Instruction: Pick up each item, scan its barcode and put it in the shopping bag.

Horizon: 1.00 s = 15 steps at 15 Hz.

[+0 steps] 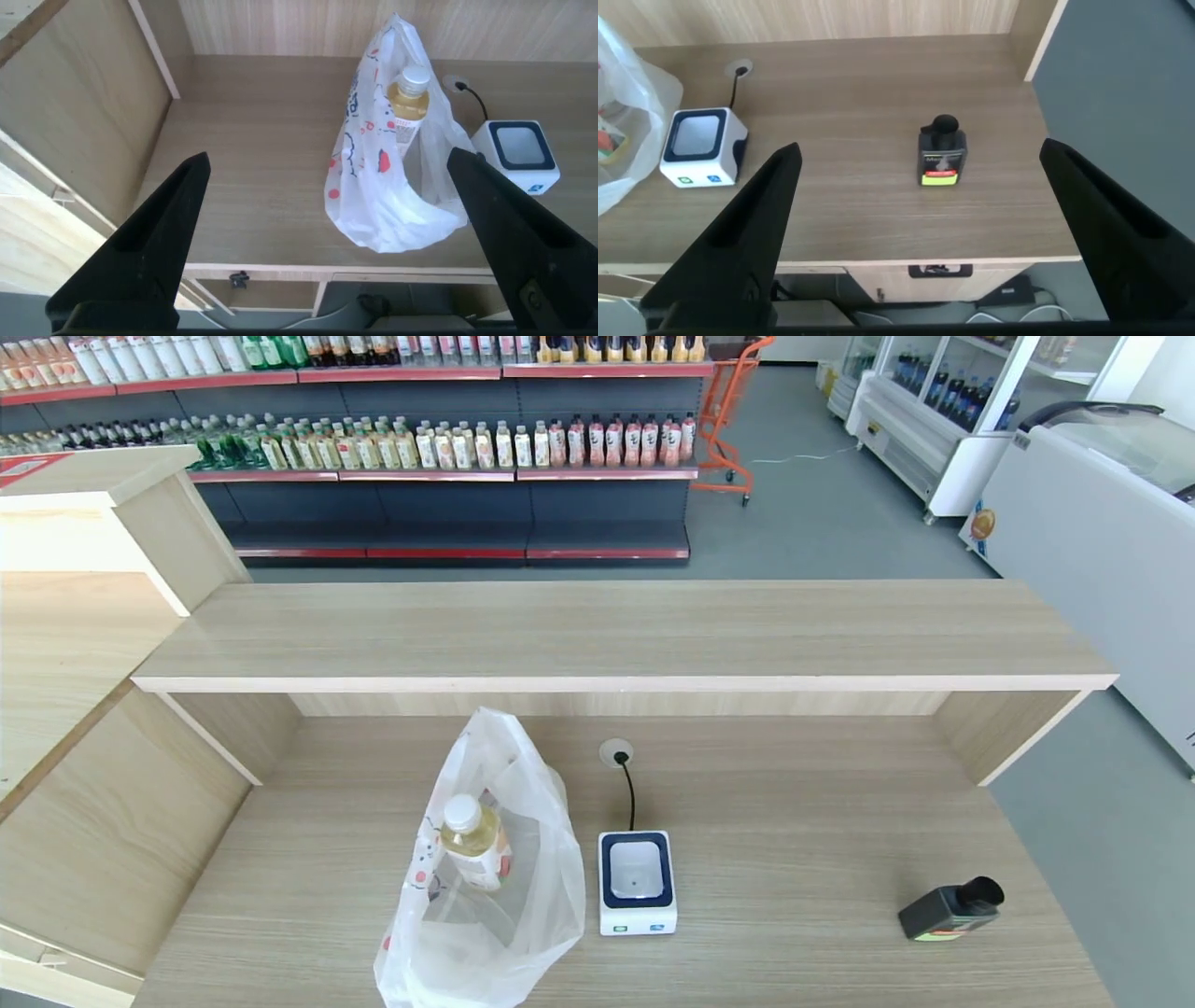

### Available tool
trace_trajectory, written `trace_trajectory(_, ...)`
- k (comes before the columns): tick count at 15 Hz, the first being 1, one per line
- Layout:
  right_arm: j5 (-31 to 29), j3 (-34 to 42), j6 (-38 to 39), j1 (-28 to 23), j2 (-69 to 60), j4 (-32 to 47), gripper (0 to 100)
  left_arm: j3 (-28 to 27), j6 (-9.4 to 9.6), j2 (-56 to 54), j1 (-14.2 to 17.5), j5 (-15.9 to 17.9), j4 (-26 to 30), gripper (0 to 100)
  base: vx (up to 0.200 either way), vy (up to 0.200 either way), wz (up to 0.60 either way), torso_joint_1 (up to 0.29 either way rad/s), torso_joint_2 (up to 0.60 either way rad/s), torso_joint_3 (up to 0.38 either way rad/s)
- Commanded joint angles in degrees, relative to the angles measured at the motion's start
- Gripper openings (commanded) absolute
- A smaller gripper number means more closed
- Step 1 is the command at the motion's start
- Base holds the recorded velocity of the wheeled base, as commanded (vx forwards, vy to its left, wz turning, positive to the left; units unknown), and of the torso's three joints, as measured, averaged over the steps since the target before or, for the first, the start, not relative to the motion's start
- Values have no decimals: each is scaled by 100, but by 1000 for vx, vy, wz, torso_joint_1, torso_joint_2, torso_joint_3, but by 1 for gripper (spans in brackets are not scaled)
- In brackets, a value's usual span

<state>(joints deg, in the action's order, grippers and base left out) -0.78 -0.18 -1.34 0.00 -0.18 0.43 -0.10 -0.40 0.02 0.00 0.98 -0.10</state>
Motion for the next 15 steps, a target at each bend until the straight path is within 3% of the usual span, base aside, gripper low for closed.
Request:
trace_trajectory(1,-1,1,11,9,27,1,100,1,-4,-2,0,-1,1,100,0,0,0,0,0,0)
trace_trajectory(8,-1,1,29,0,27,1,100,1,-13,-2,0,-1,1,100,-171,0,0,4,3,-1)
trace_trajectory(15,-1,1,37,0,27,1,100,1,-4,-2,0,-1,1,100,0,0,0,0,0,0)
